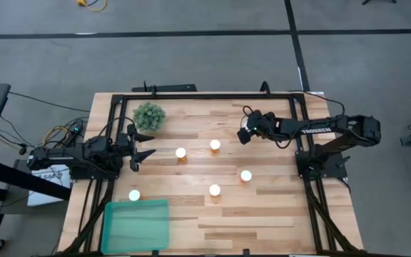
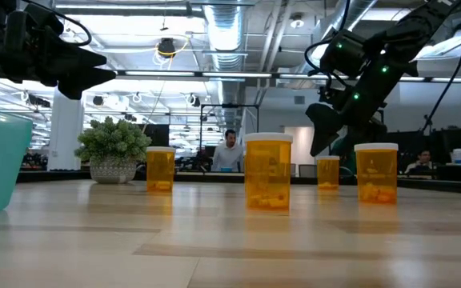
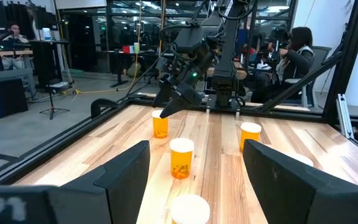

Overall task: Pick and place pill bottles into a basket
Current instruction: Put the yellow pill bottle into the green bin

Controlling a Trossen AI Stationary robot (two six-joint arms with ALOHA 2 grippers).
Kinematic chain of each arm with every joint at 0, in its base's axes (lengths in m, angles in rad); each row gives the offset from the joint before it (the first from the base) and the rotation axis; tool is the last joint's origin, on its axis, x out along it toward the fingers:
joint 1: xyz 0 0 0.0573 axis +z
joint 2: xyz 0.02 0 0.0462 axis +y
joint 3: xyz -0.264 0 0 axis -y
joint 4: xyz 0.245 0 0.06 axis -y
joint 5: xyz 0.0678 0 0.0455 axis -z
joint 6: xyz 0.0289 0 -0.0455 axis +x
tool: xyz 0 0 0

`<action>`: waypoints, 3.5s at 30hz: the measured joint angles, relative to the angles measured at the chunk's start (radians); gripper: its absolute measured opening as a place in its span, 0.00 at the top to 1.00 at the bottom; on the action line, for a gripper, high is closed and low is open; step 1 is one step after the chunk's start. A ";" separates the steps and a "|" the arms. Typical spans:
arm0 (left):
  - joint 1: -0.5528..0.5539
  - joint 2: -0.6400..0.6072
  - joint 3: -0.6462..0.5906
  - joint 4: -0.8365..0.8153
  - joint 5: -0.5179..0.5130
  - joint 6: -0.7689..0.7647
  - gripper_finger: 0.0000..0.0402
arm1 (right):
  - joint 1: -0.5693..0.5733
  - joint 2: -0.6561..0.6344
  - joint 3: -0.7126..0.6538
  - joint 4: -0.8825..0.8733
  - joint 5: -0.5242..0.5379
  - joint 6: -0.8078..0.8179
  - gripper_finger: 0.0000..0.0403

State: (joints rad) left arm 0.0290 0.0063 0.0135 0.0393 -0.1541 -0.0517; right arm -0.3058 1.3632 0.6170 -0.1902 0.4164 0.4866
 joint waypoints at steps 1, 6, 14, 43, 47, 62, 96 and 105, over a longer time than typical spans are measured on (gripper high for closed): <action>0.000 0.000 0.000 0.000 0.000 0.001 0.38 | 0.000 0.000 0.000 0.000 0.000 0.000 0.04; 0.000 0.000 0.000 0.000 0.000 0.004 0.38 | 0.000 0.024 0.000 -0.002 -0.014 0.001 0.05; 0.000 0.000 0.000 0.000 0.000 0.003 0.38 | -0.002 0.176 -0.001 0.095 -0.028 -0.024 0.05; 0.000 0.000 0.000 0.000 0.000 0.004 0.38 | -0.003 0.206 0.000 0.140 -0.047 -0.049 0.44; 0.000 0.000 0.000 0.000 0.000 0.009 0.38 | -0.002 0.206 0.000 0.142 -0.053 -0.050 0.53; 0.000 0.000 0.000 0.000 0.000 0.009 0.38 | 0.042 0.206 0.140 0.137 -0.106 -0.143 0.52; 0.000 0.000 0.000 0.000 0.001 0.008 0.38 | 0.524 0.482 0.696 0.428 -0.299 -0.317 0.55; 0.000 0.000 0.000 0.000 0.001 0.009 0.38 | 0.585 0.706 0.942 0.425 -0.432 -0.336 0.55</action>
State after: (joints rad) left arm 0.0291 0.0066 0.0135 0.0395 -0.1535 -0.0426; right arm 0.2794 2.0691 1.5595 0.2346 -0.0157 0.1501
